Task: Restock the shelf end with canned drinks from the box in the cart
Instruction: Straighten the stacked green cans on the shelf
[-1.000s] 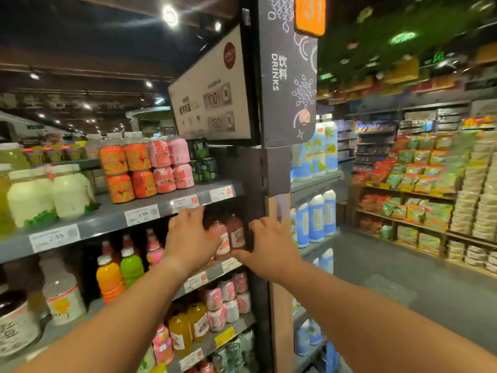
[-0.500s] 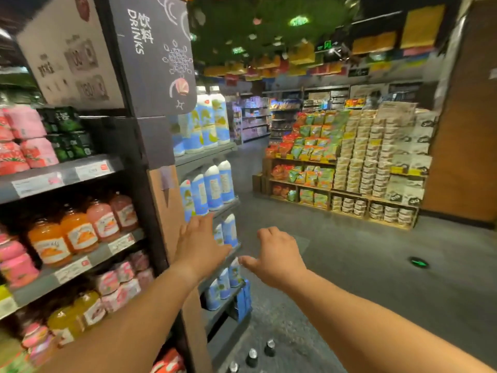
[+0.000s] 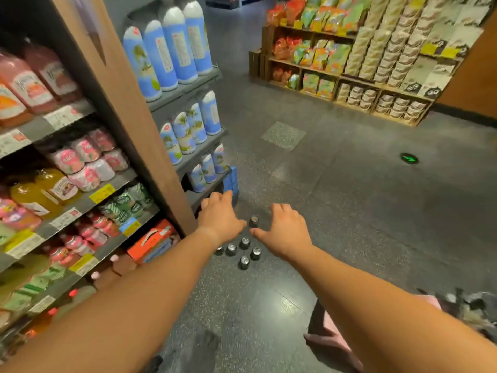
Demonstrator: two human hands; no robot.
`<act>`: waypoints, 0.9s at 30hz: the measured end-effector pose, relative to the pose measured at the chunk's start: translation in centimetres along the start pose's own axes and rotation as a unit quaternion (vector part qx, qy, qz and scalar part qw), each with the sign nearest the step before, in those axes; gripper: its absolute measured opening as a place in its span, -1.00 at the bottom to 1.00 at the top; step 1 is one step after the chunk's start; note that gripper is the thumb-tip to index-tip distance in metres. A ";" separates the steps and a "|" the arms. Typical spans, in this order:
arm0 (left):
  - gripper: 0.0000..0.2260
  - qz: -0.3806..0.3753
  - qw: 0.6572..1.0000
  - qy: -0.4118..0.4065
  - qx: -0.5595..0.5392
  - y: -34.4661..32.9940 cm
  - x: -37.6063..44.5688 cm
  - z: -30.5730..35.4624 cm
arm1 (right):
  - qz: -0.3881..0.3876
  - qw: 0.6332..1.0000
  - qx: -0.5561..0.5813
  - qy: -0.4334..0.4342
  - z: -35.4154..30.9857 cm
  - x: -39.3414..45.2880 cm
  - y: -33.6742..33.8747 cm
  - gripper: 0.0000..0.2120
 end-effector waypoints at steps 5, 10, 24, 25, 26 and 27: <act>-0.24 -0.031 0.999 0.038 0.007 -4.6 2.3 -3.0 | -0.043 0.999 0.024 -0.016 2.3 0.7 -5.2 -0.21; -0.29 -0.067 0.995 0.067 0.008 -10.4 6.5 -5.7 | -0.078 0.995 0.038 -0.038 5.3 2.5 -11.6 -0.18; -0.26 -0.158 0.982 0.096 -0.038 -45.8 29.2 -16.2 | -0.078 0.979 0.134 -0.136 20.8 14.8 -49.1 -0.17; -0.26 -0.153 0.983 0.098 -0.030 -49.1 30.9 -17.2 | -0.076 0.979 0.136 -0.132 22.5 15.7 -52.4 -0.16; -0.25 -0.148 0.984 0.102 -0.020 -52.4 32.6 -18.0 | -0.077 0.980 0.134 -0.128 24.2 16.6 -55.5 -0.16; -0.23 -0.146 0.983 0.107 -0.010 -55.6 34.2 -18.7 | -0.079 0.980 0.128 -0.128 26.0 17.3 -58.6 -0.16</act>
Point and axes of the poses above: each hand's wrist, its own x-axis towards the middle knuckle, its own y-axis out of the back of the hand, z = x × y, the point moved 9 cm from there along x, towards the middle knuckle, and after that the axes turned 15 degrees about y, right-handed, at the moved point
